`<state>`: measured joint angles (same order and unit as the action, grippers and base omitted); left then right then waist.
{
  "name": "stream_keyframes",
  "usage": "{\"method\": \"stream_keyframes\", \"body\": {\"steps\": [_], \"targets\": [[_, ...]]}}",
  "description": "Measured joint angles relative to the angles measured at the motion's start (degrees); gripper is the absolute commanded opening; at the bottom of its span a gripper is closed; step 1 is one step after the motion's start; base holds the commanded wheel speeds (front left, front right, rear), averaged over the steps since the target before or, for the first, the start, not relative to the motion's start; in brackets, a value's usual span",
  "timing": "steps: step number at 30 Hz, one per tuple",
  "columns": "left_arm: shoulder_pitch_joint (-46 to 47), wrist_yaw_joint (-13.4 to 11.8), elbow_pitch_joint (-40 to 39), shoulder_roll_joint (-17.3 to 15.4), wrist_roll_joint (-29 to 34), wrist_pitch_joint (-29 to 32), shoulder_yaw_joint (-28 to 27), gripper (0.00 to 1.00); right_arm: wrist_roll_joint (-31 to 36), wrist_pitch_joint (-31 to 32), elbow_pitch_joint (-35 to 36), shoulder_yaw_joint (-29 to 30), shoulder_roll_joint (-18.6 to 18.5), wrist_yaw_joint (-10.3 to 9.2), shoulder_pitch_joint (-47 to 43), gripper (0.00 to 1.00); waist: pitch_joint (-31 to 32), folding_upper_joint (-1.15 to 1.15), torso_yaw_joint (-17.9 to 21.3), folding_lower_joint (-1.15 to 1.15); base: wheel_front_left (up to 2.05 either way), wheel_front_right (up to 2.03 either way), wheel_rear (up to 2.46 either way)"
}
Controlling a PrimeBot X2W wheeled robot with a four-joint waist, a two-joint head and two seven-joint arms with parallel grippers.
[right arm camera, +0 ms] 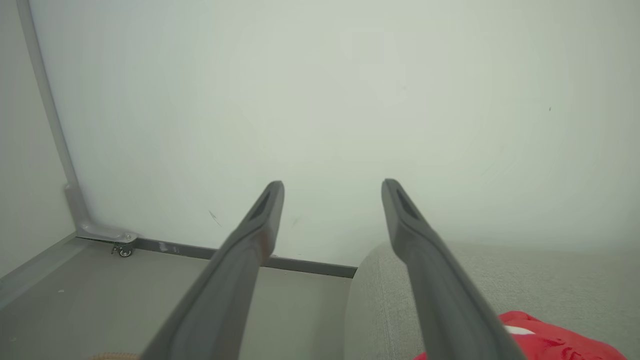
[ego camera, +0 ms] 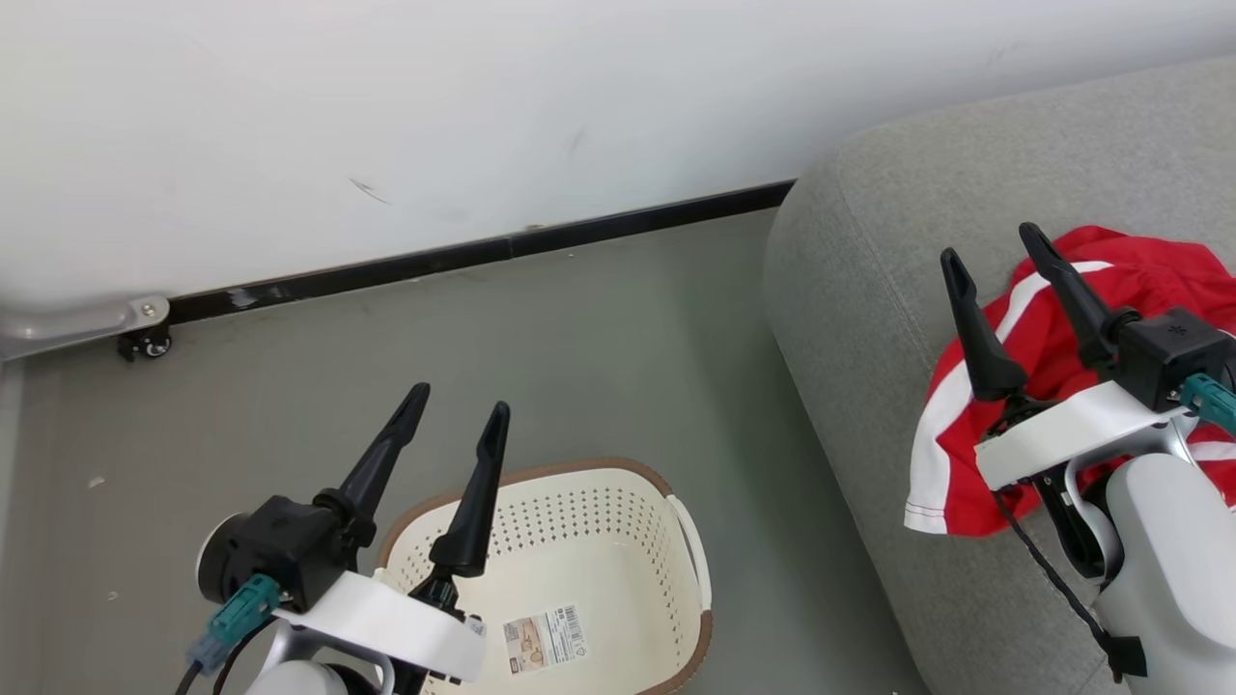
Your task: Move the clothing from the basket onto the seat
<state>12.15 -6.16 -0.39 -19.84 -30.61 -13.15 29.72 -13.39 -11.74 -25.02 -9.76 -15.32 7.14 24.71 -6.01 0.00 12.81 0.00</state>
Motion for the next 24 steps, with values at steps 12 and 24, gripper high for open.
{"method": "stream_keyframes", "body": {"steps": [12,24], "targets": [[-3.21,-3.63,2.47,0.09,-1.03,-0.55,-4.76,1.00,1.00,1.18,0.89,3.19,3.24,0.00,-1.10,1.00,3.15,0.00,-3.55,0.00,0.00,0.00,0.00],[-6.11,-7.15,3.92,0.48,-1.00,-1.01,-8.16,1.00,2.94,2.45,1.56,5.92,6.43,0.00,-6.09,1.00,5.80,0.00,-6.49,0.00,0.00,0.00,0.00]]}}
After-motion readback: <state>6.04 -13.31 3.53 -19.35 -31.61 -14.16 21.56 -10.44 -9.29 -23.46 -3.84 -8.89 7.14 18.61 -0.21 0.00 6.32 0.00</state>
